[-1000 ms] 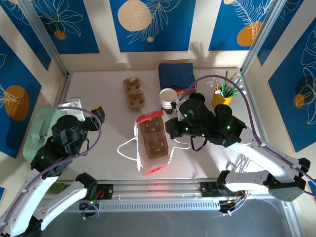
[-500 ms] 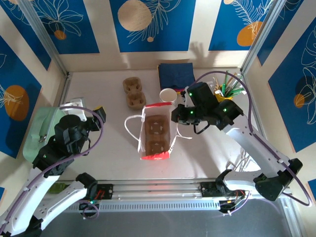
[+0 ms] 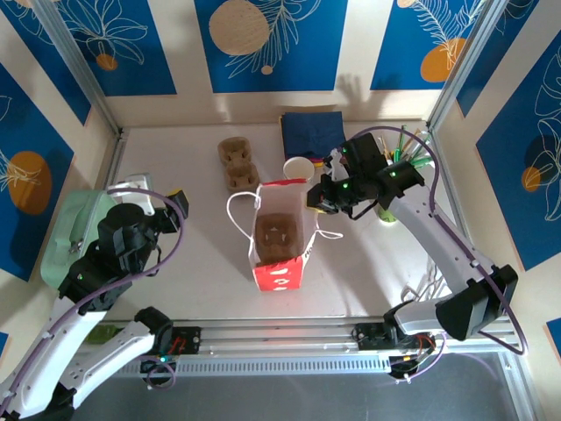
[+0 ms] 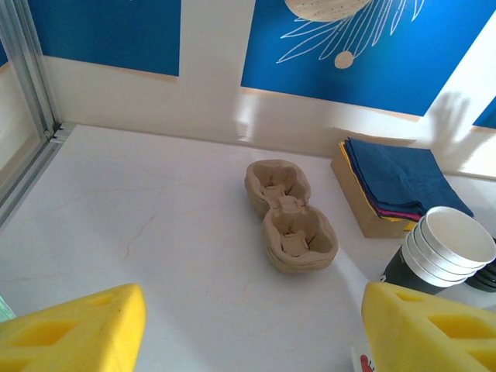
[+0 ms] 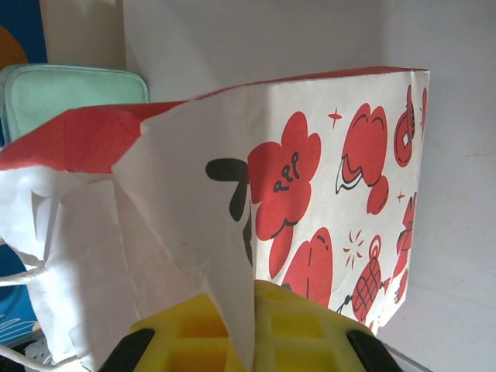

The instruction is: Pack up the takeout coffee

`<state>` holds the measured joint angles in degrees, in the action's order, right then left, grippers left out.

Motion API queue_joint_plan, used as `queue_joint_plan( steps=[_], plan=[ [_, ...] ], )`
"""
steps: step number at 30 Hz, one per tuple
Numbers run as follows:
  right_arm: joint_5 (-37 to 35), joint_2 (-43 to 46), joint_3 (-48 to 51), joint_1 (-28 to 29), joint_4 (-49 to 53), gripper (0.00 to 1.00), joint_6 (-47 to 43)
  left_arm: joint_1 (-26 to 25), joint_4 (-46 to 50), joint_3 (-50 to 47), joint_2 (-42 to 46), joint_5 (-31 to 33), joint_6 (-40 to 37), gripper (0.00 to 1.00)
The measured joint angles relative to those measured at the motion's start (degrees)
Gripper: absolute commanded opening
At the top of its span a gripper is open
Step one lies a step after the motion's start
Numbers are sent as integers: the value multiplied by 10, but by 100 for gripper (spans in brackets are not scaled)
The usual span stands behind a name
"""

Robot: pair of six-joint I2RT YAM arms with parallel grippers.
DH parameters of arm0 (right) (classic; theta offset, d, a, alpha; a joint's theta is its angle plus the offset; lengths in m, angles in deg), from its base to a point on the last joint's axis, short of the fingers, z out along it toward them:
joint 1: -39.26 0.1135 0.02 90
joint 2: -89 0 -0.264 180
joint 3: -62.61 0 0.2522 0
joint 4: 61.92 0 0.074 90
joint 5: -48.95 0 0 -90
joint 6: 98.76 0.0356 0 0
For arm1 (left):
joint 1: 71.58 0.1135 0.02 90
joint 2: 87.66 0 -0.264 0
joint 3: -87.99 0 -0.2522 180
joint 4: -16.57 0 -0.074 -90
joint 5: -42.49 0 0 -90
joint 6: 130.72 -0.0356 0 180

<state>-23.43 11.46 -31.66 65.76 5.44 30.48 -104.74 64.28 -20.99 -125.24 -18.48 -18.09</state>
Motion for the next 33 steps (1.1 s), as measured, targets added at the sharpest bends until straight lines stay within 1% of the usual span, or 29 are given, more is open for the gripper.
queue_joint_plan(
  steps=[5,11,18,23,33],
  plan=[
    [26,-25,0,-20,0,6,-30,0,0,0,1,0,0,73],
    [45,-64,-14,-29,5,6,-64,0,2,0,8,0,0,73],
    [44,-83,-31,-38,19,7,-96,0,5,0,7,-9,0,74],
    [45,-97,-52,-58,25,7,-112,0,4,0,6,-16,0,73],
    [45,-155,-109,-70,54,8,-153,0,5,0,6,-16,0,74]
  ],
)
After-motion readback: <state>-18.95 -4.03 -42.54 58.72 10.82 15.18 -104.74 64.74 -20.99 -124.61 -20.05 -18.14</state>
